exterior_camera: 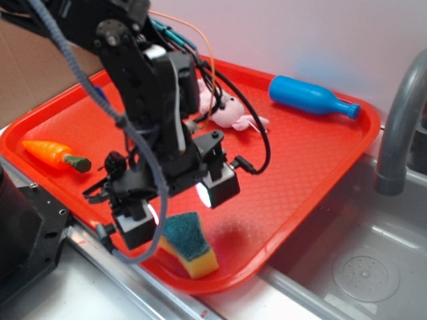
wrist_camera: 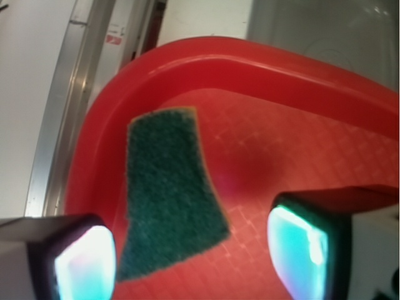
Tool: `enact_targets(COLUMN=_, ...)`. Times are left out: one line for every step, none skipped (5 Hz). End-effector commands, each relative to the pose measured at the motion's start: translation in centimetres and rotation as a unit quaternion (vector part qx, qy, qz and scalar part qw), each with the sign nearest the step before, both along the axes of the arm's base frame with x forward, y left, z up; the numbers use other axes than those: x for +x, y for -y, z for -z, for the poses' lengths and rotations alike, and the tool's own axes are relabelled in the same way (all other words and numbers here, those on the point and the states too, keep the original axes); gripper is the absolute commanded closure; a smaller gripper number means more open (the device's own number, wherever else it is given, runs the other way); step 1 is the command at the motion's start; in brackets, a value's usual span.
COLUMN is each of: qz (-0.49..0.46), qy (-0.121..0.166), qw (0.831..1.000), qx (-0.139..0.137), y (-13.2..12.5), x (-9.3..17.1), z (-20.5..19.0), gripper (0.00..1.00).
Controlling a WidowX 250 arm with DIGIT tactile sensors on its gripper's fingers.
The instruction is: Grab the green sponge.
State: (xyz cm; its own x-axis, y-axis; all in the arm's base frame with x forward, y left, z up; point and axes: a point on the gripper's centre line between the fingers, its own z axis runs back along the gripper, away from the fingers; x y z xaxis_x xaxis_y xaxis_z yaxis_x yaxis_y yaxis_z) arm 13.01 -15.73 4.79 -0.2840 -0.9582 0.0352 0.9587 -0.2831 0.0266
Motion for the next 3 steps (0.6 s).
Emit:
enact_targets(qz=0.023, qy=-0.011, qw=1.000, qx=-0.015, y=0.5, x=1.3, z=1.9, gripper=0.00)
enact_targets(qz=0.022, qy=-0.024, qw=0.999, qx=-0.010, y=0.8, x=1.5, z=2.9, gripper=0.00)
enact_targets(qz=0.010, qy=-0.024, qw=1.000, qx=-0.003, y=0.5, x=1.8, z=3.2, gripper=1.00)
